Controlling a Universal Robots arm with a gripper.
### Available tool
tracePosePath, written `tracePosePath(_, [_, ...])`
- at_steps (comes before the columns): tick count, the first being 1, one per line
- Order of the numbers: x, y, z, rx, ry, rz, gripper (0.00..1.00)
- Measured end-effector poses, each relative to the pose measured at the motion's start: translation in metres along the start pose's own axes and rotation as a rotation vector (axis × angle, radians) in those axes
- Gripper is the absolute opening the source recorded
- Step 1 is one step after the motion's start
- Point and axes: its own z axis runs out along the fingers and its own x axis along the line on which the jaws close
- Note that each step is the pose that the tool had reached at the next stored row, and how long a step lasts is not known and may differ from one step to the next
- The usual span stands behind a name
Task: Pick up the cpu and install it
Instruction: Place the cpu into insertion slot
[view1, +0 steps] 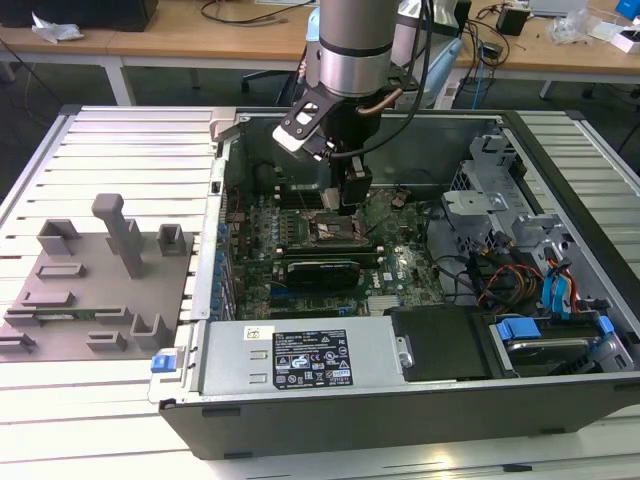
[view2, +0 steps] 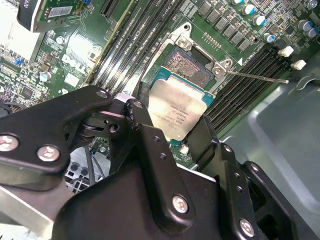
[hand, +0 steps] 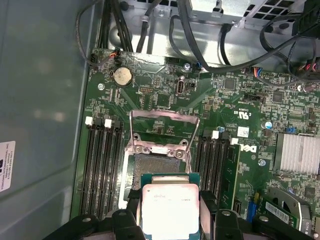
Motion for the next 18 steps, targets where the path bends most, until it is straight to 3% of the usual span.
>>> tracePosePath(4, [0.0001,0.0,0.0013,-0.0002,0.0002,0.006,0.55])
tracePosePath(9, [0.0002,-0.0004,0.0105,0.0004,-0.0006,0.019,0.55])
tracePosePath(18, [0.0003,-0.0006,0.0173,0.0005,-0.0008,0.03,0.55])
